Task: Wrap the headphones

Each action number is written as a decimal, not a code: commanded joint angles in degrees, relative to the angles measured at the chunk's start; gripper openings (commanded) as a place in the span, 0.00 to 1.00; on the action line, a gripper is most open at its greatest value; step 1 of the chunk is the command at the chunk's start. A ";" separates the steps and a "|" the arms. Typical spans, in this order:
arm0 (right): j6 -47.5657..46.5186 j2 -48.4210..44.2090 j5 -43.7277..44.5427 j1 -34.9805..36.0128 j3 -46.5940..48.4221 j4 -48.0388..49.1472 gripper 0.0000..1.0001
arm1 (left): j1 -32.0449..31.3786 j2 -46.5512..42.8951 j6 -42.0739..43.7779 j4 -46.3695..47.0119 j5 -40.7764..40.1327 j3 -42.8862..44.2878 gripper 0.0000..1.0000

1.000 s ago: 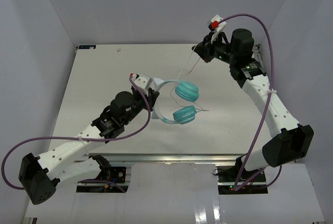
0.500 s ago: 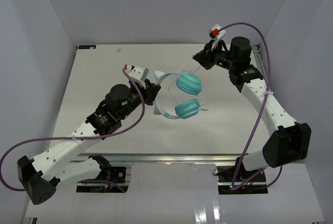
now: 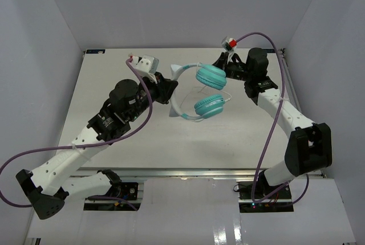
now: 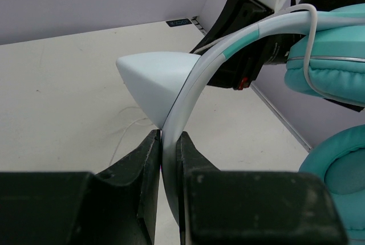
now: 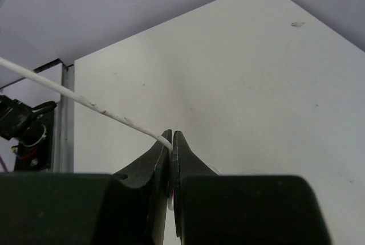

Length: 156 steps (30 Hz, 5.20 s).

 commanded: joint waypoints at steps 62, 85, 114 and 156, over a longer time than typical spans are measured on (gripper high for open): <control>27.05 -3.00 -14.03 21.97 -25.27 43.75 0.08 | 13.27 9.30 -0.21 -2.14 -9.08 22.76 0.00; -39.77 -13.81 32.44 30.66 1.81 -47.00 0.08 | 22.27 18.51 8.96 -1.46 -12.11 15.04 0.00; -84.83 -11.32 83.91 40.01 -2.55 -11.02 0.08 | 19.38 23.21 15.88 -8.96 14.78 3.80 0.00; -52.07 1.17 52.15 18.39 8.15 -19.86 0.11 | 17.50 14.08 20.06 -10.59 36.72 -0.52 0.00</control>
